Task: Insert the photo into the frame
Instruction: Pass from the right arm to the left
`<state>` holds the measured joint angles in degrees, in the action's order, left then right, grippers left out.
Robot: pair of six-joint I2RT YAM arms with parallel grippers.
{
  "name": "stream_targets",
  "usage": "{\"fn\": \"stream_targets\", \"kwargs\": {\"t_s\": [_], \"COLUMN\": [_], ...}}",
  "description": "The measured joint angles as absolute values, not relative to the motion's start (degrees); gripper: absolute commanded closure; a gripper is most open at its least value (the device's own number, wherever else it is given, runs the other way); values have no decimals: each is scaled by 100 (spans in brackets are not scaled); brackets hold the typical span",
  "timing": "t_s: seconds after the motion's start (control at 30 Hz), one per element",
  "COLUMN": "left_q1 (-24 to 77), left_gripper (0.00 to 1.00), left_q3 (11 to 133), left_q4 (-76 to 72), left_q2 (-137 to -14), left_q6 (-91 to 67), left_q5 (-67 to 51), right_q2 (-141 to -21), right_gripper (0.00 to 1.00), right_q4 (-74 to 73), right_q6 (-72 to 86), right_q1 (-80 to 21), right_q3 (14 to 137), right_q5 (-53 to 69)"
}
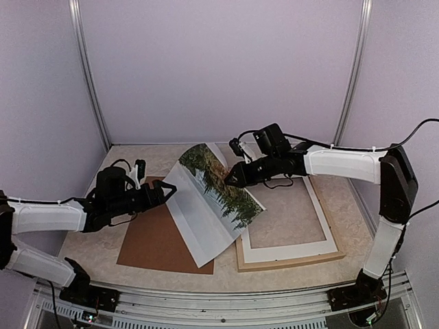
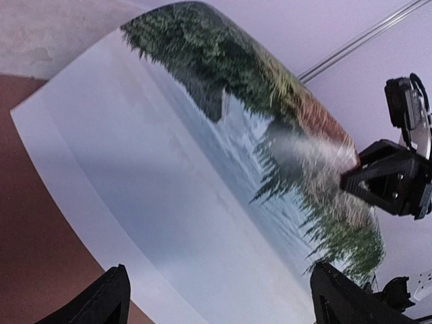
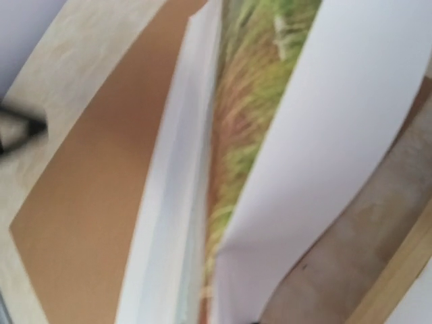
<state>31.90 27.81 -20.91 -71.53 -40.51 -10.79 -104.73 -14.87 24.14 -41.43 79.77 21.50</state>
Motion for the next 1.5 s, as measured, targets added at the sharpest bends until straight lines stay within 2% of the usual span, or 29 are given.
{"fn": "stream_targets", "kwargs": {"t_s": [0.33, 0.6, 0.77, 0.93, 1.13, 1.27, 1.37, 1.5], "left_q1": [2917, 2552, 2506, 2521, 2504, 2504, 2510, 2517], "left_gripper": [6, 5, 9, 20, 45, 56, 61, 60], "left_q3": [4300, 4875, 4956, 4939, 4923, 4910, 4886, 4877], "left_q4": [-1144, -539, -510, -663, -856, -910, -998, -1107], "left_q2": [-7159, -7172, -7210, -7354, -7548, -7679, -7690, -7690], "left_q6": [-2936, -2171, -1977, -1951, -2025, -2097, -2128, -2163], "left_q5": [-963, -1378, -2047, -2877, -3400, -3658, -3835, -4016], "right_q2": [-9059, -8060, -7826, -7797, -7797, -7797, -7797, -7797], "right_gripper": [79, 79, 79, 79, 79, 79, 80, 79], "right_q4": [-2016, -2410, -2565, -2696, -2729, -2764, -2768, -2777], "right_q6": [1144, 478, 252, 152, 108, 102, 95, 93], "right_q1": [-4139, -4139, -4136, -4075, -3992, -3929, -3848, -3752], "right_q3": [7872, 7557, 7402, 7301, 7288, 7288, 7277, 7225], "right_q5": [2510, 2659, 2674, 2676, 2685, 2705, 2749, 2801]}}
